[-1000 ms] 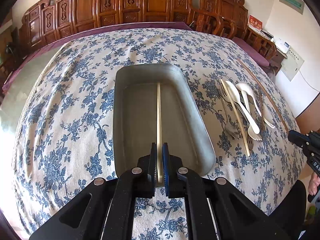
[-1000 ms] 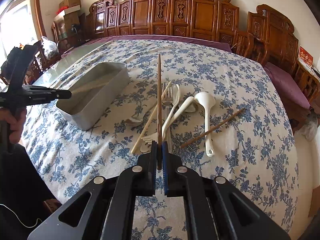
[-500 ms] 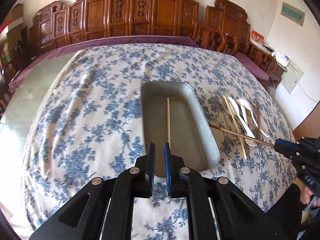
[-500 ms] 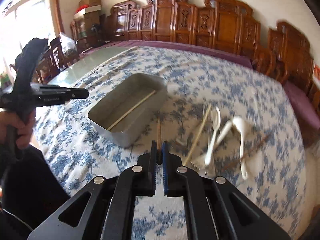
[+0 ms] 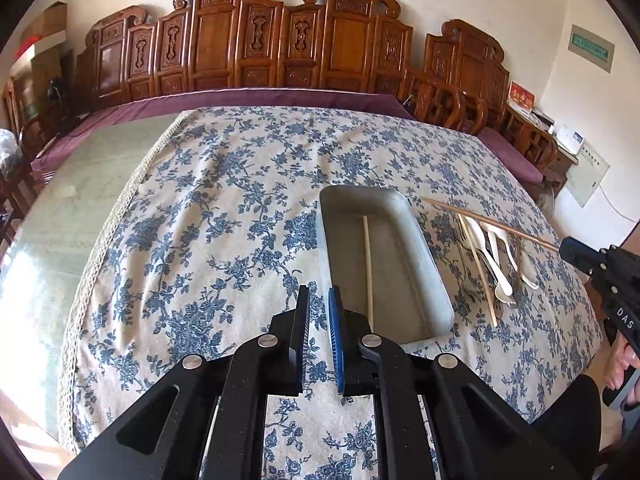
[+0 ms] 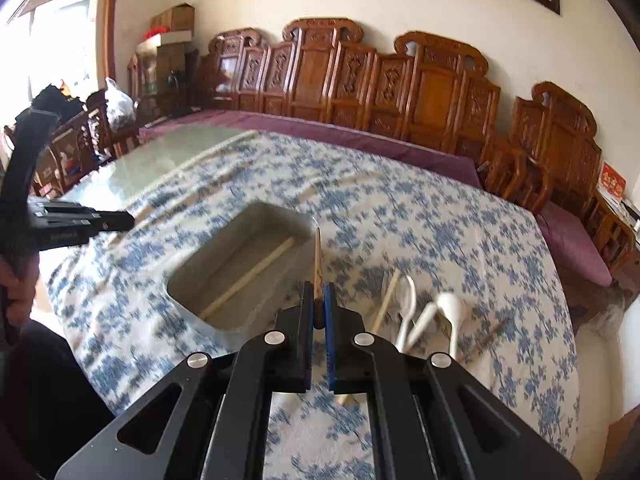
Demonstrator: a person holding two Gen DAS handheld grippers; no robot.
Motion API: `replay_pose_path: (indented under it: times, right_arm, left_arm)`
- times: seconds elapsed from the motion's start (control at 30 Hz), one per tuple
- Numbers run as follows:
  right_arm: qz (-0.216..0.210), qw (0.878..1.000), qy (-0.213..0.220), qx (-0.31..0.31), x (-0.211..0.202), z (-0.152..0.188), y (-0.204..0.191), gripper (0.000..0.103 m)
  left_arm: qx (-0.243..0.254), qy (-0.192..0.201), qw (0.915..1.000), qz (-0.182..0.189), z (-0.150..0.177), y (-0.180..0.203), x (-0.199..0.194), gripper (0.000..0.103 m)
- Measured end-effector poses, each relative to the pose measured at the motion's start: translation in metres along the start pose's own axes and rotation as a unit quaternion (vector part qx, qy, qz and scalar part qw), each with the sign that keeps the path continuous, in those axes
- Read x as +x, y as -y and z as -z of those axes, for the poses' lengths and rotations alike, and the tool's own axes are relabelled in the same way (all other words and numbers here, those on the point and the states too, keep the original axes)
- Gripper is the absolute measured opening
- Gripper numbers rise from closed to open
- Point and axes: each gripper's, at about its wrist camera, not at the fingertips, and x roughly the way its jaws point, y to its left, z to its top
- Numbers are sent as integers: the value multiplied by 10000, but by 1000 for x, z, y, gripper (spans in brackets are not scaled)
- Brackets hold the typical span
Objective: Organize utensils
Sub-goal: 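Lower the dark chopstick into the grey tray and open the right tool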
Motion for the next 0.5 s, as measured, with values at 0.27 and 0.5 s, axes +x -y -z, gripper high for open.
replay_pose_path:
  times: [0.27, 0.5]
  right_arm:
    - [-267, 9993, -150, -208, 41, -14, -38, 6]
    - [-168, 9984, -508, -175, 94, -16, -58, 6]
  left_arm:
    - [11, 21, 10000, -21, 0, -5, -5, 9]
    - [23, -9, 10000, -30, 0, -7, -5, 9]
